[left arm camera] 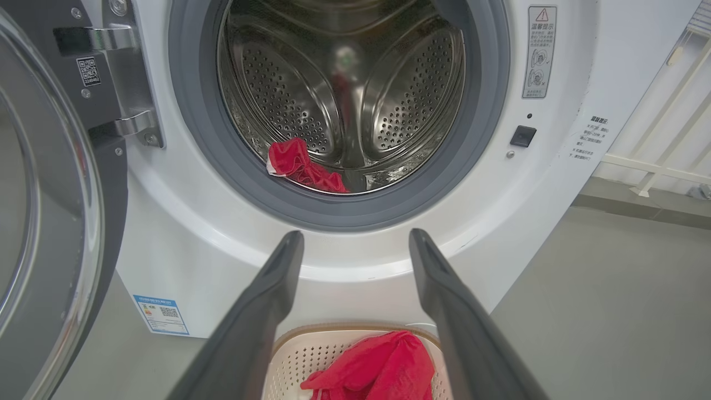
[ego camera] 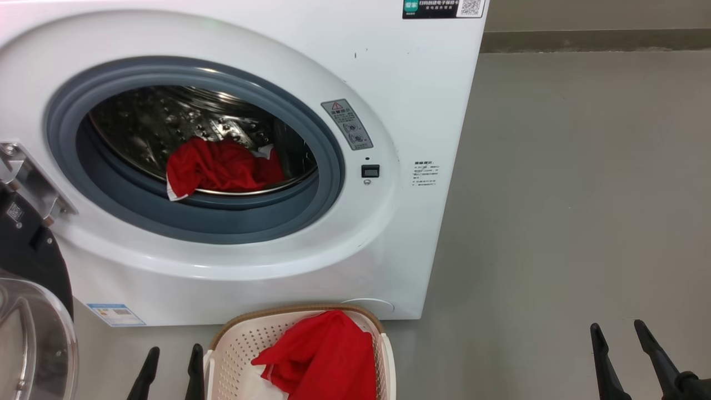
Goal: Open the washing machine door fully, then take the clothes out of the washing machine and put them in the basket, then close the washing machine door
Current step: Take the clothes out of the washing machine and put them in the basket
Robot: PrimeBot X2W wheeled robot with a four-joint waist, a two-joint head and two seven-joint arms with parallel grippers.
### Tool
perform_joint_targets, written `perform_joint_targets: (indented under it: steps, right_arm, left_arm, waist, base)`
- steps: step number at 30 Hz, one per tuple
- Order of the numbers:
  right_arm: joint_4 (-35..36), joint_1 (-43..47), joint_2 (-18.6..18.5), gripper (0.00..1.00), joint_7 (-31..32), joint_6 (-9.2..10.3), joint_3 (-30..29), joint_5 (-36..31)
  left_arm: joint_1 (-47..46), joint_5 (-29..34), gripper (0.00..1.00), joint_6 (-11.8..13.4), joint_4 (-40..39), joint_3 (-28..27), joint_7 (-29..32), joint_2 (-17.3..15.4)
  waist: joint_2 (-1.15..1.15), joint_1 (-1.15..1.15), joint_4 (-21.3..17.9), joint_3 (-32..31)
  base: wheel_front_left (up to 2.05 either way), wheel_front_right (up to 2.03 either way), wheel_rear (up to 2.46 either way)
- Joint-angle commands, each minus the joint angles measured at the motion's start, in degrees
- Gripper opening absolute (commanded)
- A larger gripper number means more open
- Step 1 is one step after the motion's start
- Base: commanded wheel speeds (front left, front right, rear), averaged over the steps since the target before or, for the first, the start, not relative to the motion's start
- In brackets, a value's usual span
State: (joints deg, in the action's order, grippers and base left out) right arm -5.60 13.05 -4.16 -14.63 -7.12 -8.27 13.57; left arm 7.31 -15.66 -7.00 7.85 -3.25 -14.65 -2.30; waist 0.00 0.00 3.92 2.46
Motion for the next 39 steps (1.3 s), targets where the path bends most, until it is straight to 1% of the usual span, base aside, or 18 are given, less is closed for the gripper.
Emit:
perform_joint_targets:
  steps: [1,7,11,14,17,18,19,21,25,30,35,39]
  right_arm:
    - [1.29,-1.08,-1.05,1.0,-0.37,-0.36,1.29,-0.07]
    - [1.33,-1.7,-0.93,1.0,-0.37,-0.36,1.42,-0.11]
    - [1.49,-2.64,-0.83,1.0,-0.37,-0.36,1.35,-0.12]
    - [1.65,-3.53,-0.68,1.0,-0.37,-0.36,1.45,-0.18]
    - [1.85,-5.14,-0.5,1.0,-0.37,-0.36,1.83,-0.18]
    - [1.85,-5.14,-0.5,1.0,-0.37,-0.36,1.83,-0.18]
    - [1.88,-6.03,-0.42,1.0,-0.37,-0.36,2.12,-0.13]
    - [1.96,-6.92,-0.33,1.0,-0.37,-0.36,2.35,-0.08]
    - [2.03,-8.68,-0.13,1.0,-0.37,-0.36,2.62,0.01]
    - [2.21,-10.67,0.1,1.0,-0.37,-0.36,2.84,0.14]
    - [2.55,-12.69,0.39,1.0,-0.37,-0.36,3.09,0.3]
    - [2.63,-13.7,0.59,1.0,-0.37,-0.36,3.61,0.35]
  left_arm:
    - [-0.52,-0.32,1.0,0.44,-1.58,-1.6,-0.35,-0.58]
    - [-1.05,-0.44,1.0,0.63,-1.38,-1.32,-0.35,-0.58]
    - [-3.0,-0.11,1.0,0.72,-0.16,-0.43,-0.35,-0.58]
    - [-6.04,0.78,1.0,0.92,2.33,0.62,-0.35,-0.58]
    - [-12.27,2.08,1.0,1.73,6.64,1.45,-0.35,-0.58]
    - [-12.27,2.08,1.0,1.73,6.64,1.45,-0.35,-0.58]
    - [-15.93,3.18,1.0,2.27,9.59,1.61,-0.35,-0.58]
    - [-19.88,4.47,1.0,2.79,12.83,1.5,-0.35,-0.58]
    - [-27.55,6.53,1.0,3.03,19.71,1.03,-0.35,-1.37]
    - [-37.42,7.98,1.0,2.98,29.59,0.69,-0.35,-3.75]
    - [-47.99,7.64,1.0,2.73,38.82,-0.29,-0.35,-6.21]
    - [-53.41,7.78,1.0,3.0,43.82,-0.49,-0.35,-7.54]
  waist:
    - [0.0,0.0,-0.08,0.0]
    - [0.0,0.0,-0.22,0.69]
    - [0.0,0.0,-0.18,2.11]
    - [0.0,0.0,-0.19,3.56]
    - [0.0,0.0,-0.63,6.14]
    - [0.0,0.0,-0.63,6.14]
    - [0.0,0.0,-1.09,7.52]
    - [0.0,0.0,-1.66,8.93]
    - [0.0,0.0,-3.26,11.64]
    - [0.0,0.0,-5.13,14.99]
    - [0.0,0.0,-6.42,18.69]
    - [0.0,0.0,-7.11,20.53]
  base:
    - [0.0,0.0,0.0]
    - [0.0,0.0,0.0]
    - [0.0,0.0,0.0]
    - [0.0,0.0,0.0]
    - [0.0,0.0,0.0]
    - [0.0,0.0,0.0]
    - [0.0,0.0,0.0]
    - [0.0,0.0,0.0]
    - [0.0,0.0,0.0]
    - [0.0,0.0,0.0]
    - [0.0,0.0,0.0]
    - [0.0,0.0,0.0]
